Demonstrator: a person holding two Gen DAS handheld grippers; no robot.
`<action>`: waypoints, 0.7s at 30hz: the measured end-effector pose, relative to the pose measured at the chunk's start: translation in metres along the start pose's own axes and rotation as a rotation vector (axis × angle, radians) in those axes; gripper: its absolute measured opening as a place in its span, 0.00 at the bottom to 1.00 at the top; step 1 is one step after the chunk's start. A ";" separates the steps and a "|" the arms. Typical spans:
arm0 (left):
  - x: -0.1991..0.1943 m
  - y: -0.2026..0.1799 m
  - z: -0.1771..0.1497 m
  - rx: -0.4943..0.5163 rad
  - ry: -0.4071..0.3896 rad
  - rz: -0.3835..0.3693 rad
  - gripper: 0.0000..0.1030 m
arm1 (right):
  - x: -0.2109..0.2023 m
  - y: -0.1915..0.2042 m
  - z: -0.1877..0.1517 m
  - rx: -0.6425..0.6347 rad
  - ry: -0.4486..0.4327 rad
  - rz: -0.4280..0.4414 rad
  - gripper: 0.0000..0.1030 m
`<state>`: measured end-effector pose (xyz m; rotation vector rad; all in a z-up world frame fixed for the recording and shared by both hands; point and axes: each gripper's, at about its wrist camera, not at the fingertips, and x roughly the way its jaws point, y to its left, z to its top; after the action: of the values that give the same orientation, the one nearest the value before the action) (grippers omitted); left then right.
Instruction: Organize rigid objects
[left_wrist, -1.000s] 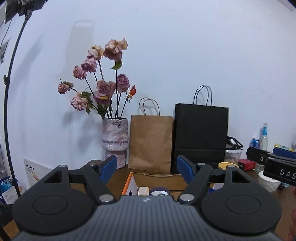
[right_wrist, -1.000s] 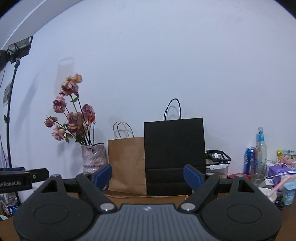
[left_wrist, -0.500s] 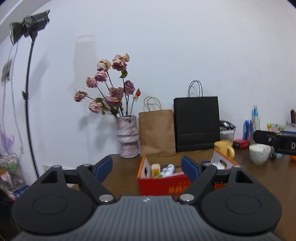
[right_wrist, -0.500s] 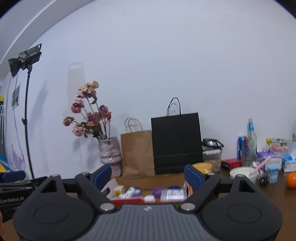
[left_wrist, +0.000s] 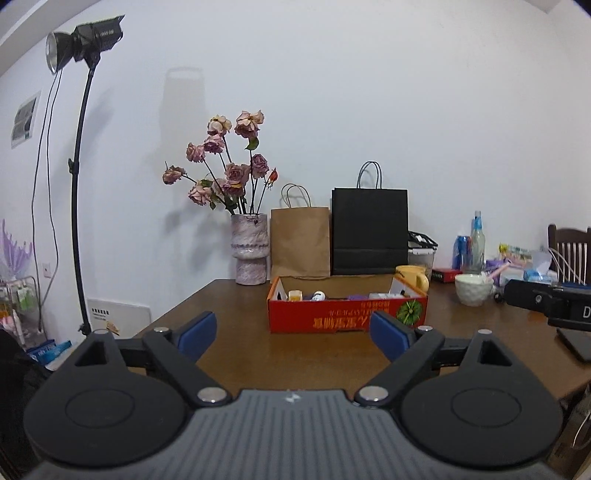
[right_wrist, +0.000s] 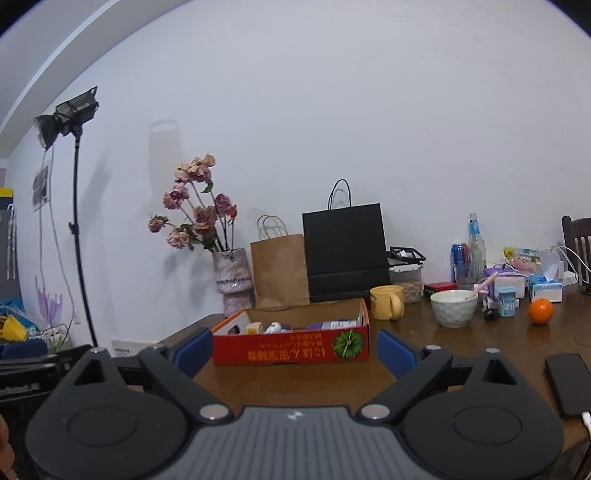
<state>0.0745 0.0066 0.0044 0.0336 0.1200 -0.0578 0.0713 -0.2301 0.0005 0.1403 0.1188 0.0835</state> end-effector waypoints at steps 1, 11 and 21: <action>-0.006 -0.001 -0.003 0.009 -0.002 0.003 0.93 | -0.007 0.000 -0.003 -0.002 0.000 -0.009 0.97; -0.043 -0.005 -0.019 0.007 0.015 -0.036 1.00 | -0.038 0.013 -0.021 0.010 0.024 0.046 1.00; -0.043 -0.005 -0.019 -0.019 0.031 -0.031 1.00 | -0.039 0.017 -0.019 -0.009 0.019 0.049 1.00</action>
<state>0.0298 0.0051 -0.0092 0.0141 0.1525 -0.0875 0.0287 -0.2144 -0.0110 0.1332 0.1339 0.1343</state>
